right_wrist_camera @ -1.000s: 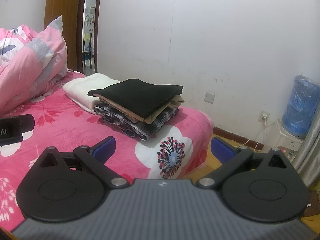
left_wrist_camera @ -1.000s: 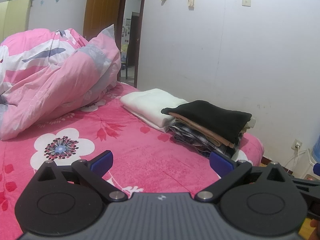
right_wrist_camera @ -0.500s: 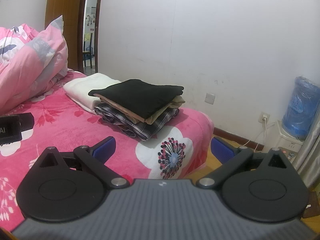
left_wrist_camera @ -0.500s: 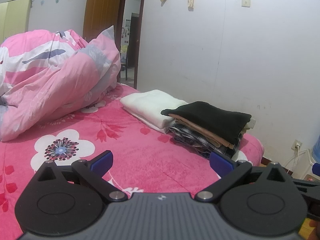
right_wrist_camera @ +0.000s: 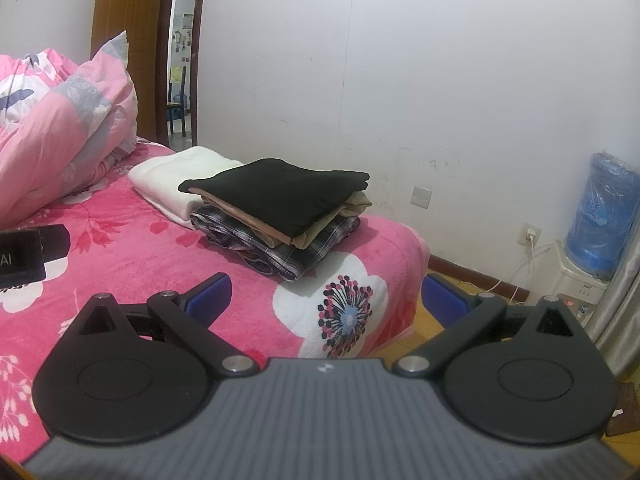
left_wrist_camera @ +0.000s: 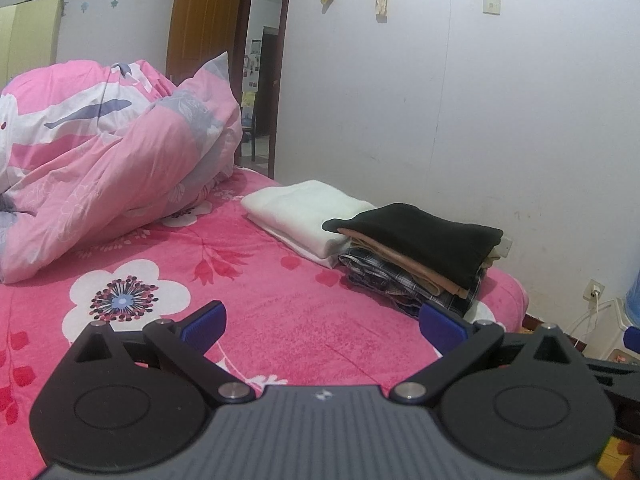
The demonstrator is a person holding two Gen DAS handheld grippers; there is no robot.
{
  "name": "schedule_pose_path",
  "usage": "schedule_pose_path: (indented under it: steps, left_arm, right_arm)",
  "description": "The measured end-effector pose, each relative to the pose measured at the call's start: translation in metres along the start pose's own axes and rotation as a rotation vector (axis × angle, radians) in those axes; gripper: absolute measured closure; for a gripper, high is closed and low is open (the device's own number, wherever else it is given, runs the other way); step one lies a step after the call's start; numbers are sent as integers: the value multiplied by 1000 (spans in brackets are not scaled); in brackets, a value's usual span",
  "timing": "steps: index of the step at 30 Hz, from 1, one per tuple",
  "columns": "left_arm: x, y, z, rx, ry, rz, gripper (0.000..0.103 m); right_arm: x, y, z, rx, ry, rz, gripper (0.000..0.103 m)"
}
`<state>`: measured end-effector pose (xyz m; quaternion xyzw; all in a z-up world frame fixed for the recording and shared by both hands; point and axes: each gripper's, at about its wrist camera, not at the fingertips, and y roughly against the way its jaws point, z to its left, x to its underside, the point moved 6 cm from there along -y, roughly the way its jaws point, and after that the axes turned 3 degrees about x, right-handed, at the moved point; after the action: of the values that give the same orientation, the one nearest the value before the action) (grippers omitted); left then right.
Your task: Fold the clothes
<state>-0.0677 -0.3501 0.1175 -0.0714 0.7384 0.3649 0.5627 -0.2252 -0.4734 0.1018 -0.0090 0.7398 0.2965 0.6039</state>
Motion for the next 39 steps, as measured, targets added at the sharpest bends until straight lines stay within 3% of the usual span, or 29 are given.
schedule_pose_path:
  steps: [39]
  left_arm:
    - [2, -2, -1, 14, 6, 8, 0]
  right_arm:
    - [0, -2, -2, 3, 4, 7, 1]
